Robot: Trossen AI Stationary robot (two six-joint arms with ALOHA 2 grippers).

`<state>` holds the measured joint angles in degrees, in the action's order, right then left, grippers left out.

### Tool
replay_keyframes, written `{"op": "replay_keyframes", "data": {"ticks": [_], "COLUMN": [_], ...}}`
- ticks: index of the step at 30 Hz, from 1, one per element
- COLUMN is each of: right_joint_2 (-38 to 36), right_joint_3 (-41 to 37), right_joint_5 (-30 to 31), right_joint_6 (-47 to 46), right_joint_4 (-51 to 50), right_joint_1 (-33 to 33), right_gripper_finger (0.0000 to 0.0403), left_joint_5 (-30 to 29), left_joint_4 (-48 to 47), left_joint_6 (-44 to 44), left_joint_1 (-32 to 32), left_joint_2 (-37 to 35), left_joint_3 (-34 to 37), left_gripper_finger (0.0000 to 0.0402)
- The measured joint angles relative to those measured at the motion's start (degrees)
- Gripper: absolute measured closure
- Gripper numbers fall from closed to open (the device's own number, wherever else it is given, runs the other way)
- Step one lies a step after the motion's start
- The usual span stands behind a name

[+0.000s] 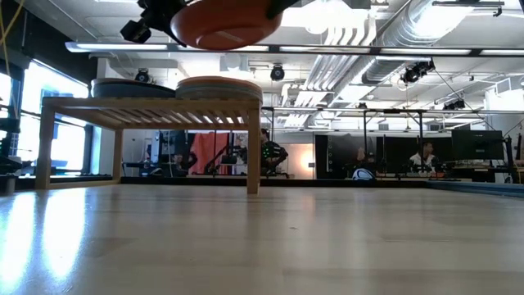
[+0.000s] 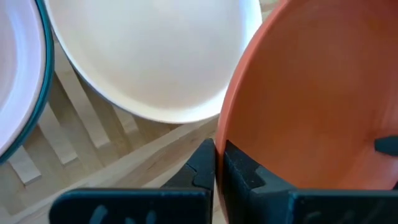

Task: Place and stack plates onto a shelf
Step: Stack the orange plate on top of the light pink plate on the shelf

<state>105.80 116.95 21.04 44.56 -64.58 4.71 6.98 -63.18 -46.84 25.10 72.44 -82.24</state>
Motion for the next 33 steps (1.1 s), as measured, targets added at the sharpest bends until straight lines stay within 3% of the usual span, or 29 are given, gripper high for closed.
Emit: {"op": "replay_keyframes", "data": {"ticks": [7,14,18,22,33], "right_joint_2": [-1.5,-4.4,-5.4,-5.7,-5.7], "right_joint_3": [0.0,0.0,0.0,0.0,0.0], "right_joint_5": [2.8,3.4,2.8,2.7,2.4], "right_joint_6": [-3.7,-7.8,-10.3,-11.8,-12.7], "right_joint_4": [-1.2,-2.9,-4.2,-5.6,-8.2], "right_joint_1": [0.6,0.9,0.9,0.9,0.9], "right_gripper_finger": [0.0298,0.0295,0.0295,0.0295,0.0295], "left_joint_5": [1.2,0.4,-3.2,-6.1,-6.2], "left_joint_4": [-0.6,-7.1,-9.9,-11.3,-18.9], "left_joint_6": [2.1,3.9,3.6,2.0,-1.7], "left_joint_1": [2.3,7.3,10.8,15.2,30.7], "left_joint_2": [-1.5,-4.0,-5.9,-7.7,-10.3], "left_joint_3": [0.0,0.0,0.0,0.0,0.0], "left_gripper_finger": [0.04,0.0401,0.0401,0.0401,0.0401]}}
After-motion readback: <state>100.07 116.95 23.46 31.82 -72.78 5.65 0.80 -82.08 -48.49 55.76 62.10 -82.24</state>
